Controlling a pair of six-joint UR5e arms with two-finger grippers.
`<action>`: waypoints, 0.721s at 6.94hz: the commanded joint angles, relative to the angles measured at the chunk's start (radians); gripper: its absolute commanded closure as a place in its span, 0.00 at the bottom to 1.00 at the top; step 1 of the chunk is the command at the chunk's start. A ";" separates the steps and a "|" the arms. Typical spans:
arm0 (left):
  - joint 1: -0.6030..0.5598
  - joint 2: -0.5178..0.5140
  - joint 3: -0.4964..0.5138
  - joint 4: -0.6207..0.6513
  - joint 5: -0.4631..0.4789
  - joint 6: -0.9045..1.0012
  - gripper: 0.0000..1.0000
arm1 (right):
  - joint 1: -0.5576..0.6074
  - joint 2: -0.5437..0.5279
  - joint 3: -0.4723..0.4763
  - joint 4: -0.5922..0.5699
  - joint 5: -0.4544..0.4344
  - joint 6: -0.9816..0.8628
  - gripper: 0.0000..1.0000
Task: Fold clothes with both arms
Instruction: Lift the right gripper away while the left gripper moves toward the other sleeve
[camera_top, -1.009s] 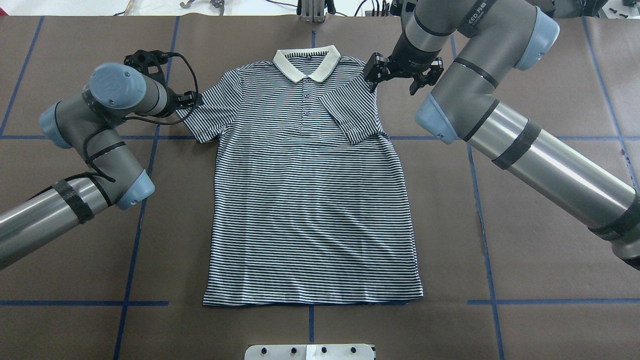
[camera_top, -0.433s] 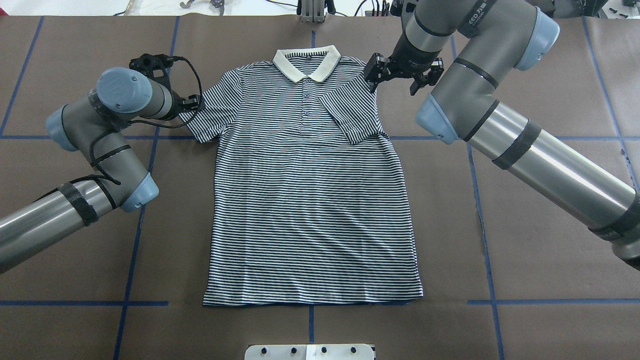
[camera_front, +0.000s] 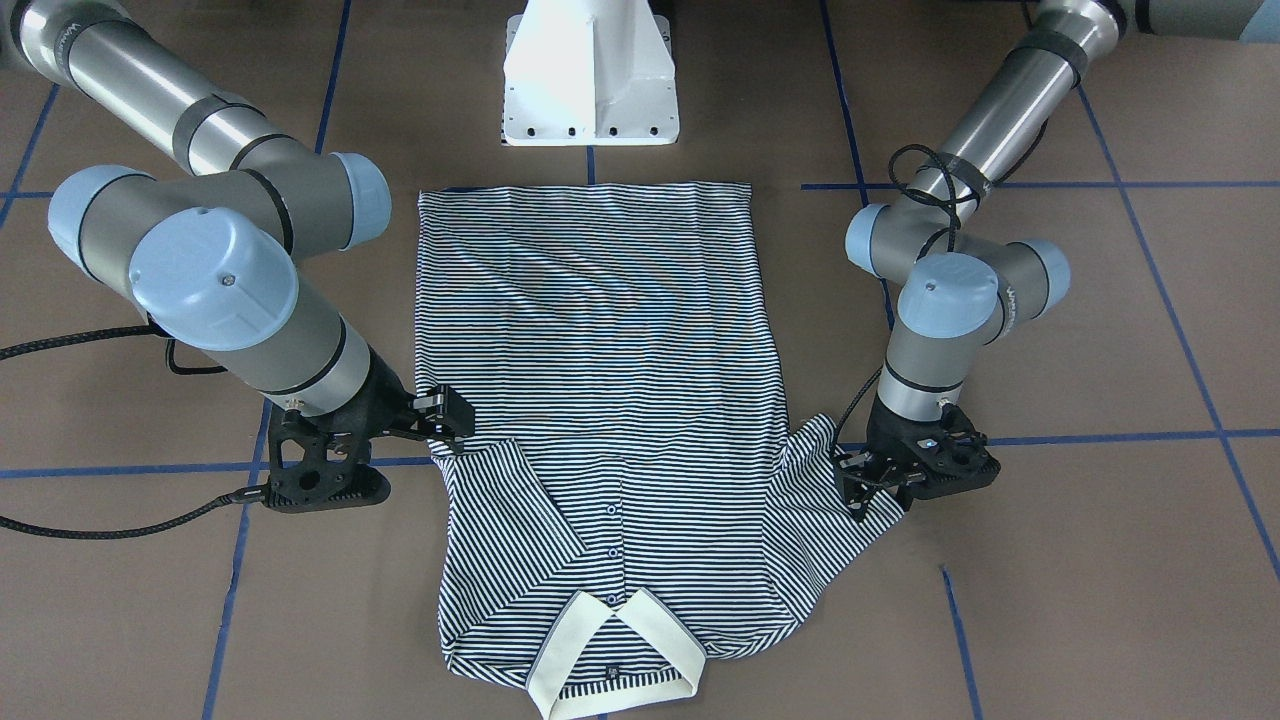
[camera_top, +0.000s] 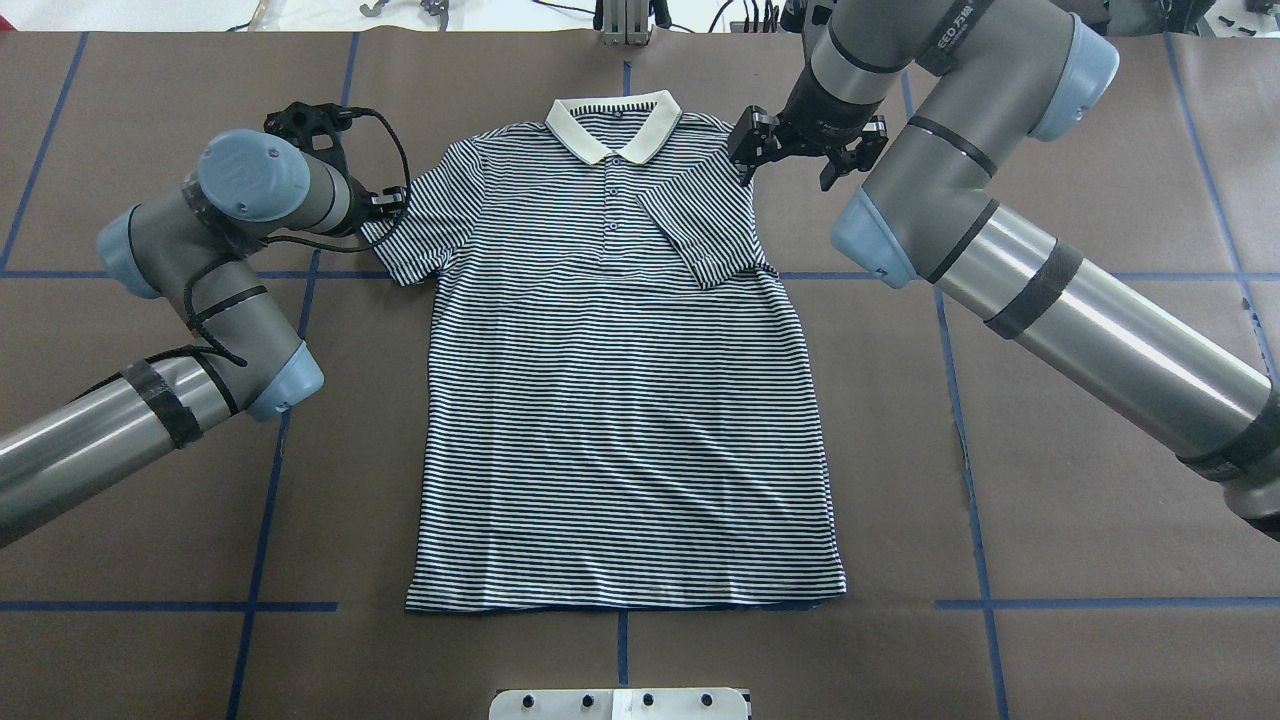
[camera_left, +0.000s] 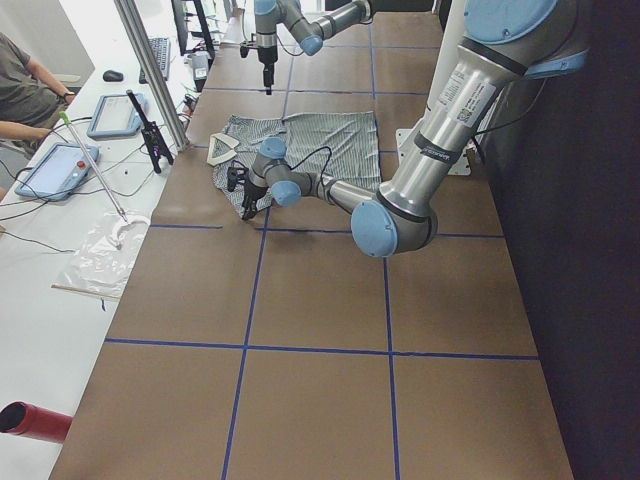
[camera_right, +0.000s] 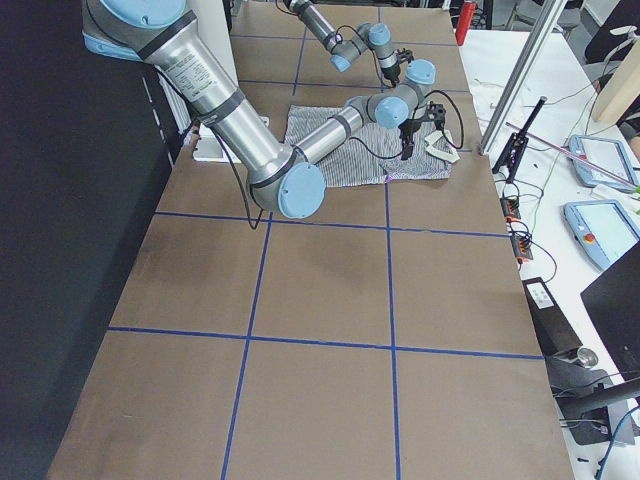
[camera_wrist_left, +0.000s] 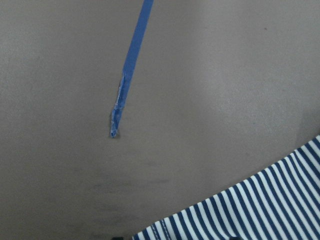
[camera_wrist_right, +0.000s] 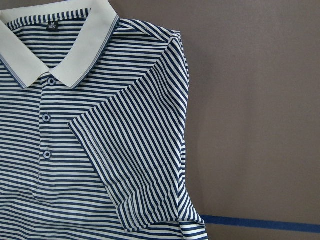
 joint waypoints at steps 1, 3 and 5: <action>0.000 -0.016 -0.006 0.010 -0.006 -0.005 1.00 | 0.000 0.000 0.001 0.000 0.000 0.000 0.00; -0.002 -0.036 -0.094 0.073 -0.010 -0.016 1.00 | 0.000 -0.009 0.001 0.002 0.002 -0.001 0.00; 0.006 -0.150 -0.109 0.225 -0.012 -0.161 1.00 | 0.000 -0.029 0.001 0.023 0.000 -0.003 0.00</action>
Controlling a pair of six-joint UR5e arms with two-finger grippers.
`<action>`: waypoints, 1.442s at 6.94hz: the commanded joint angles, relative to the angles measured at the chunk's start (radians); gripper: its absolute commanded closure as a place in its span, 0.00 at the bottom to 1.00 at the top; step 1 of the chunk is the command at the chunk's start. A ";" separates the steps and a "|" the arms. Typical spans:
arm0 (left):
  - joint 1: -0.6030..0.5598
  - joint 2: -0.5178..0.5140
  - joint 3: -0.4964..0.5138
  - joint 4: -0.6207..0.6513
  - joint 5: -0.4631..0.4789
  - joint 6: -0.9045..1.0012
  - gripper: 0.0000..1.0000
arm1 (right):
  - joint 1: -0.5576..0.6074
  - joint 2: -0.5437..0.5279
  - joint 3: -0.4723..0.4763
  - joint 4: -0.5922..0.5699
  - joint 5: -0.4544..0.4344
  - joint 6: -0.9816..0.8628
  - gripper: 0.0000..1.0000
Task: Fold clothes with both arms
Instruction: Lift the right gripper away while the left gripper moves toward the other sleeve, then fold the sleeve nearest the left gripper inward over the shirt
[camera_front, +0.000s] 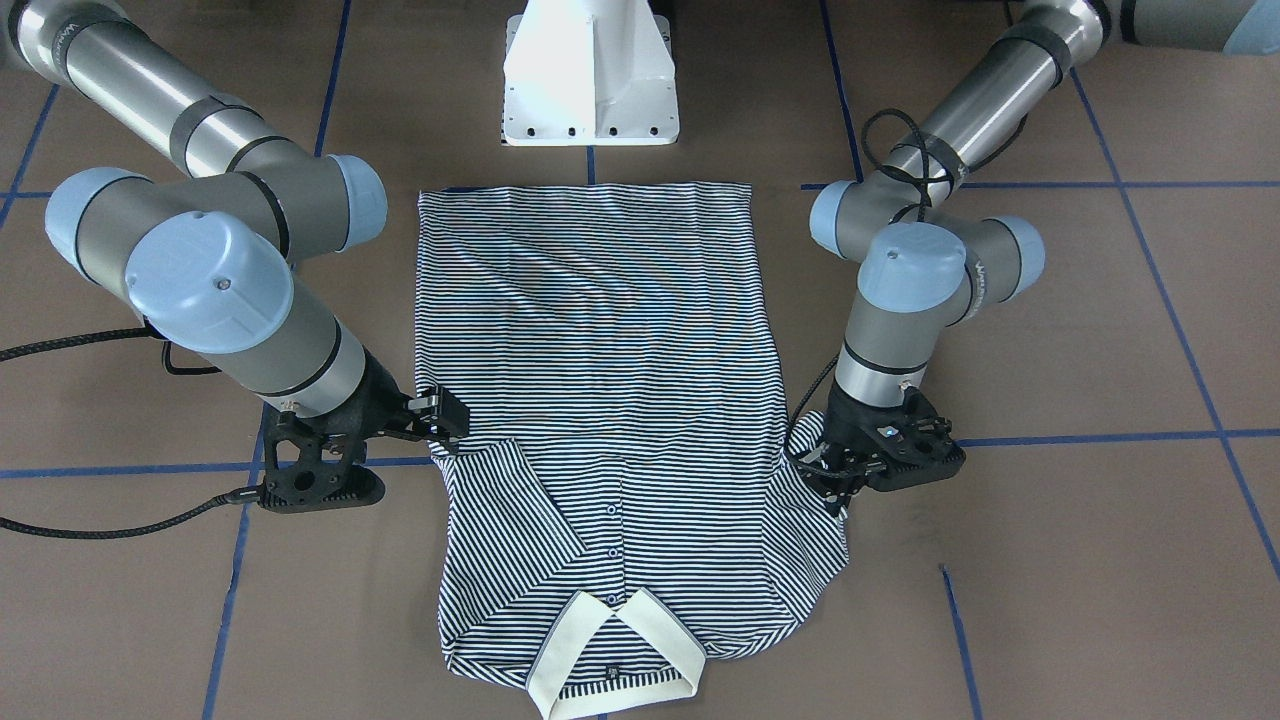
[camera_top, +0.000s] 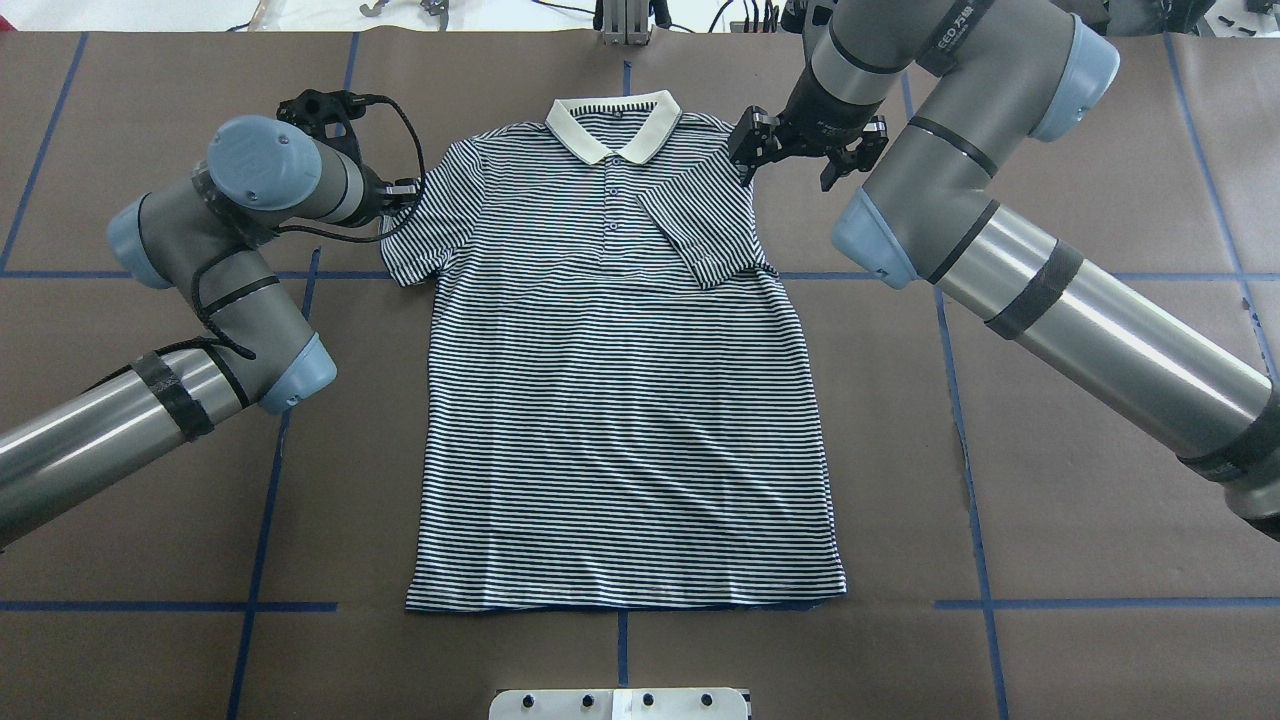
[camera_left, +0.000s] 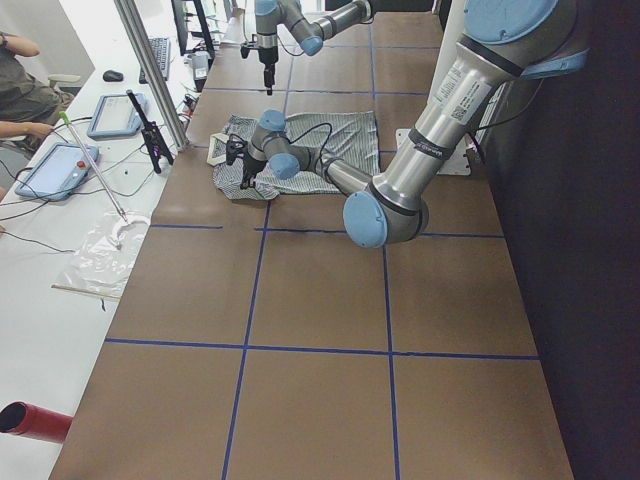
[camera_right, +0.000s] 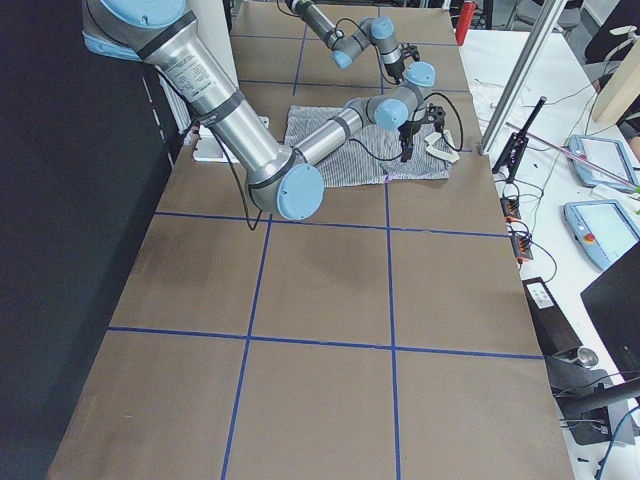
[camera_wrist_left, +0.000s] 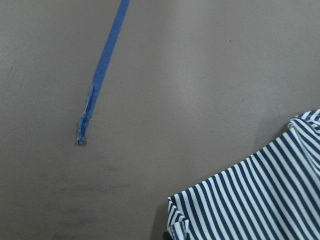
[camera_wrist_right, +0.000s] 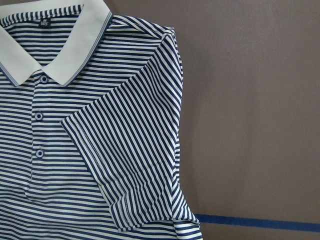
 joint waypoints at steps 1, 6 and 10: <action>0.035 -0.105 0.033 0.066 0.002 -0.148 1.00 | 0.000 -0.035 -0.002 0.049 -0.001 -0.001 0.00; 0.065 -0.286 0.305 -0.083 0.004 -0.242 0.19 | 0.003 -0.041 -0.005 0.063 -0.001 -0.002 0.00; 0.062 -0.253 0.206 -0.075 -0.080 -0.178 0.00 | 0.006 -0.065 0.029 0.068 0.000 0.005 0.00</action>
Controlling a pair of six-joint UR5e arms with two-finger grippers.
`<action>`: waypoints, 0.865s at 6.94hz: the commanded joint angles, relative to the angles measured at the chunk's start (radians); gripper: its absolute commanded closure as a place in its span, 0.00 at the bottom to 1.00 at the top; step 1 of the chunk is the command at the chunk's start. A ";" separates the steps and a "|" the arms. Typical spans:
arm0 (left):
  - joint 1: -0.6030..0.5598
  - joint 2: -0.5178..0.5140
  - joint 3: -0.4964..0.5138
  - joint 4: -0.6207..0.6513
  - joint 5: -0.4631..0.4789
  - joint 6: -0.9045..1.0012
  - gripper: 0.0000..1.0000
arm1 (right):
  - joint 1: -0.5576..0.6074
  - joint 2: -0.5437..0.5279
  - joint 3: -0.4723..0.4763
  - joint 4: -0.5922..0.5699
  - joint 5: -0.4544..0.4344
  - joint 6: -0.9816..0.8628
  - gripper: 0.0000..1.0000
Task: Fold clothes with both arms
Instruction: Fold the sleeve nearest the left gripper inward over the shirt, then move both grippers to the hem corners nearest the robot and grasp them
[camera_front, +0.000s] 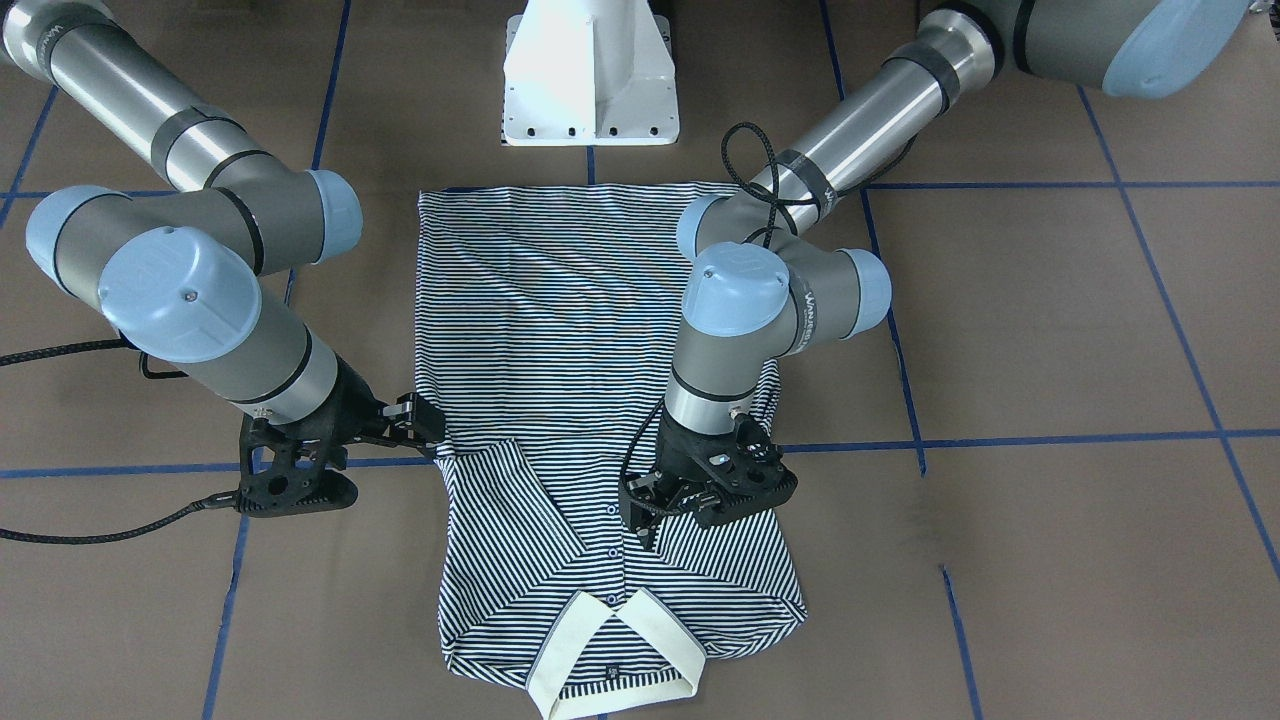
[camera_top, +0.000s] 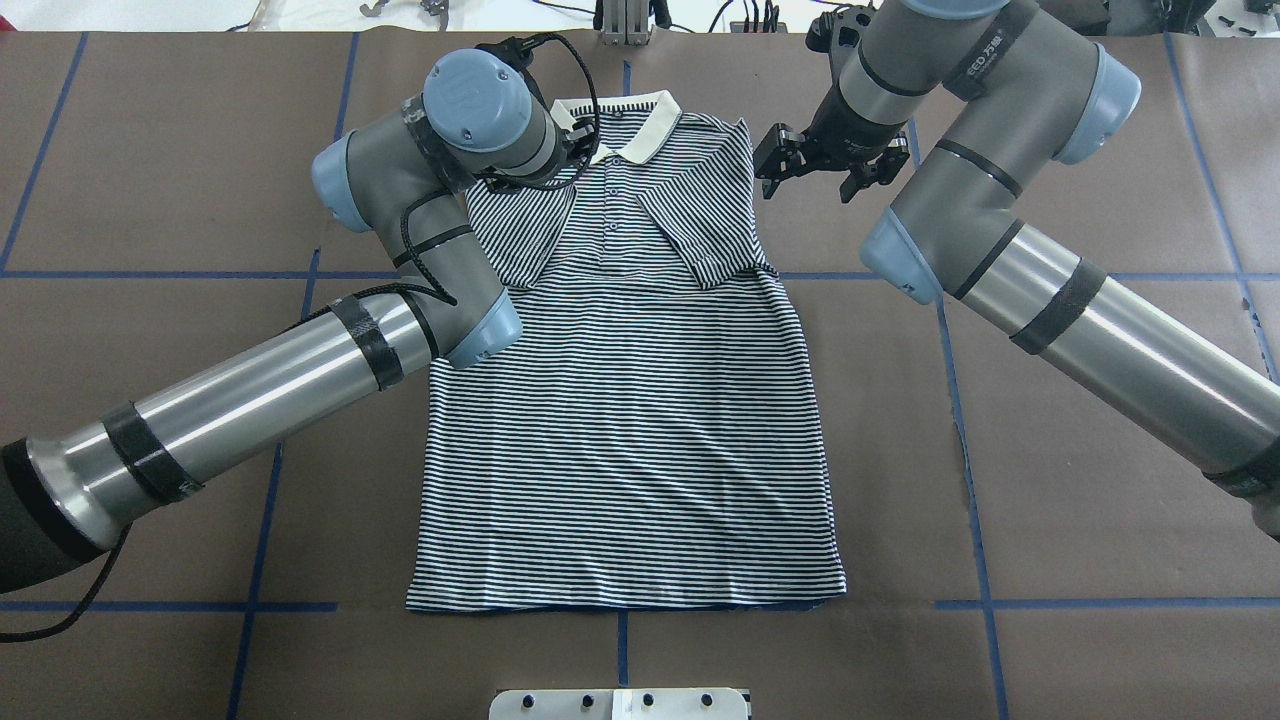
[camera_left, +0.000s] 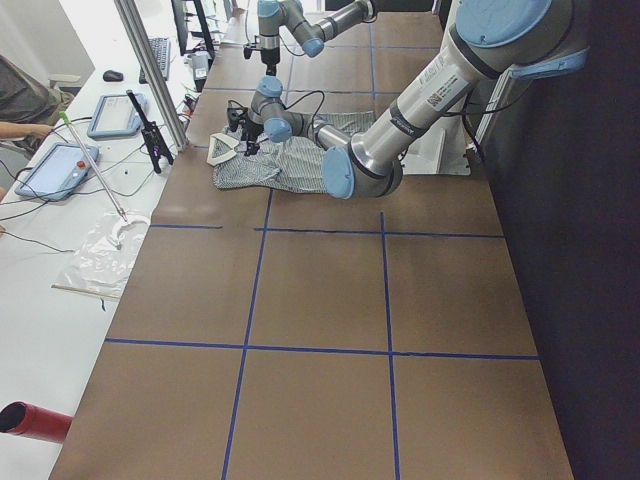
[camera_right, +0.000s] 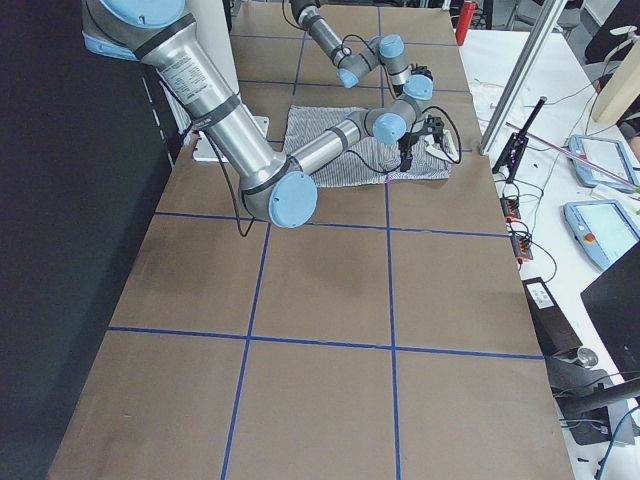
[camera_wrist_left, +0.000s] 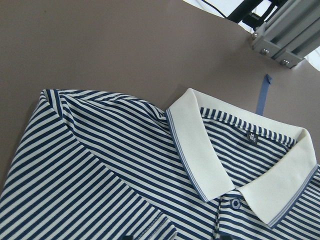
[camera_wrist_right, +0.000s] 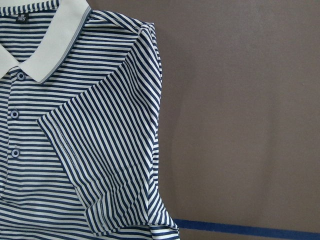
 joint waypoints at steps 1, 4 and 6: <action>-0.002 0.115 -0.217 0.117 -0.121 0.078 0.00 | -0.034 -0.106 0.134 0.001 -0.003 0.079 0.00; -0.005 0.464 -0.812 0.382 -0.132 0.328 0.00 | -0.292 -0.401 0.522 0.001 -0.232 0.372 0.00; -0.005 0.508 -0.911 0.383 -0.155 0.321 0.00 | -0.529 -0.472 0.607 0.001 -0.461 0.545 0.00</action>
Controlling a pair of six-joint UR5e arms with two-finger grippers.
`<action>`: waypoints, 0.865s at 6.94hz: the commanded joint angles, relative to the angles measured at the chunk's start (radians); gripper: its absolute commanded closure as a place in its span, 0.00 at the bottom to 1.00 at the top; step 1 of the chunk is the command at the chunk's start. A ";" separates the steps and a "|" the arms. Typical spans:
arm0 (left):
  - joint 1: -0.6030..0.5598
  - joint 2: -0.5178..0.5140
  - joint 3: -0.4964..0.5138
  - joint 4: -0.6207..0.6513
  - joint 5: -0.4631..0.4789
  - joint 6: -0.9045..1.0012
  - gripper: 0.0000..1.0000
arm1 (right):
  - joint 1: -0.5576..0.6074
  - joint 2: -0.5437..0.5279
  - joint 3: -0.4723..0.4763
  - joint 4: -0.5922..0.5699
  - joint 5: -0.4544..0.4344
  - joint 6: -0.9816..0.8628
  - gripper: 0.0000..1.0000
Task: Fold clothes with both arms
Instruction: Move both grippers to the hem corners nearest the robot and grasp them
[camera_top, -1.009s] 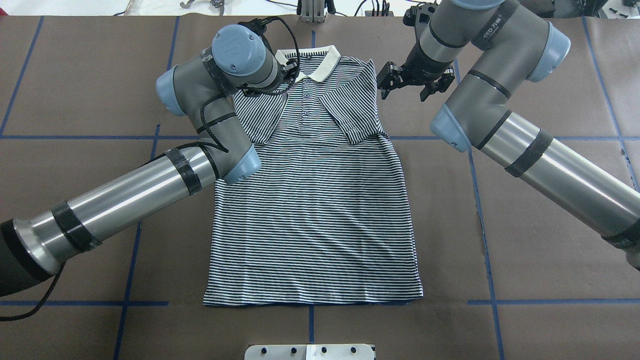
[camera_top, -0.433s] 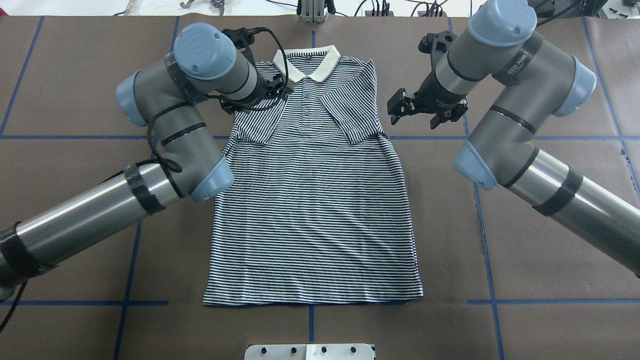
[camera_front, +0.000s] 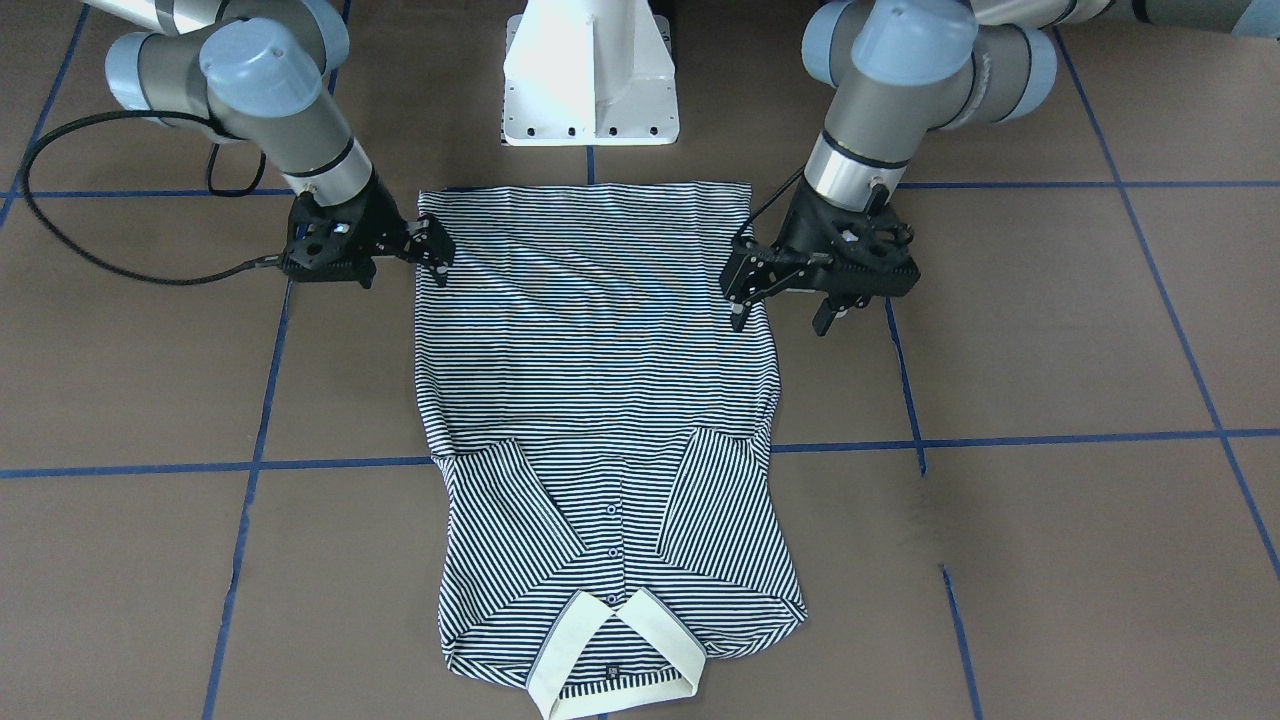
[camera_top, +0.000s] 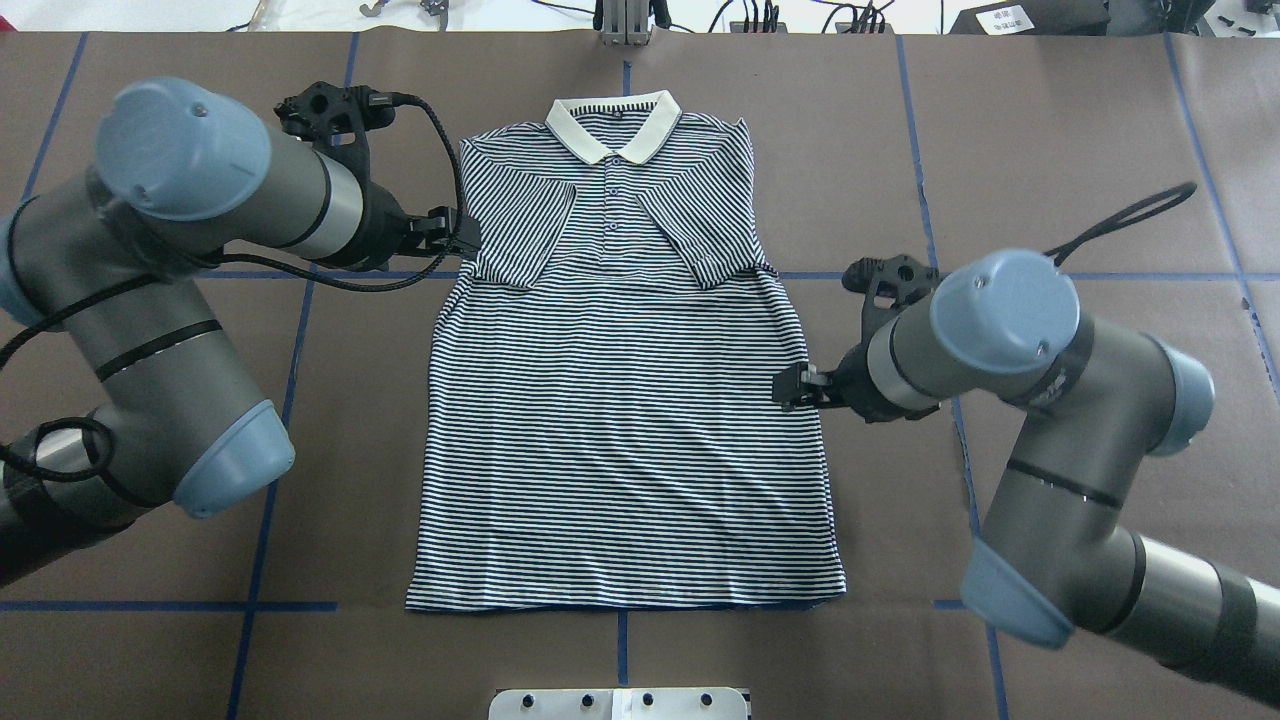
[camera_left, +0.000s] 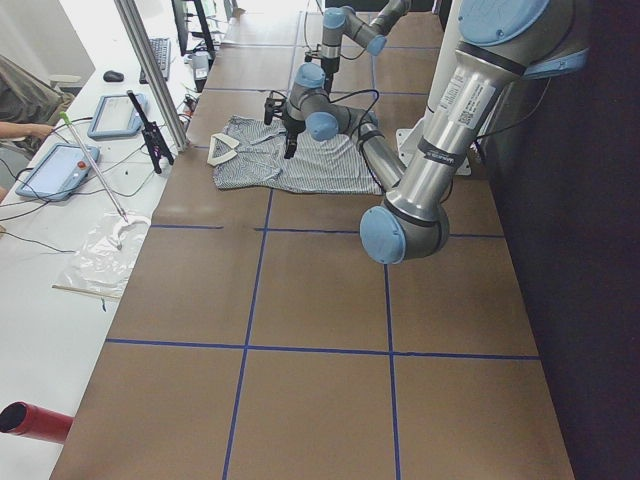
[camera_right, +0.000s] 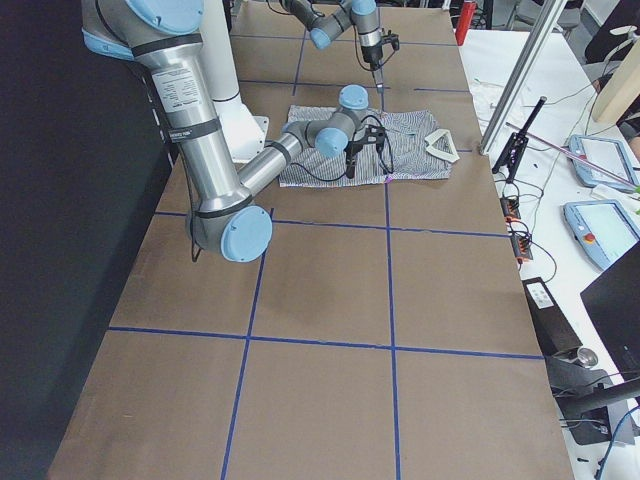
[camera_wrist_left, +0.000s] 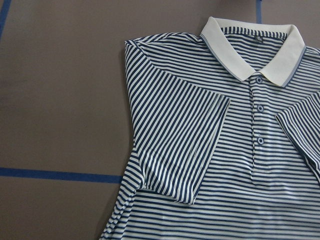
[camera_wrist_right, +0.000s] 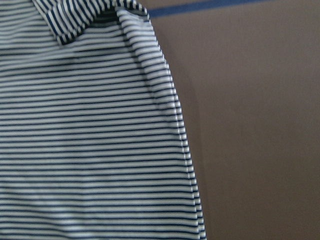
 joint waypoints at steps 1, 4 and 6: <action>0.002 0.032 -0.062 0.007 -0.008 0.002 0.00 | -0.192 -0.061 0.050 -0.001 -0.163 0.117 0.00; 0.003 0.018 -0.068 0.007 -0.010 -0.005 0.00 | -0.215 -0.102 0.048 -0.004 -0.149 0.129 0.00; 0.006 0.015 -0.068 0.005 -0.010 -0.021 0.00 | -0.226 -0.109 0.039 -0.011 -0.117 0.129 0.08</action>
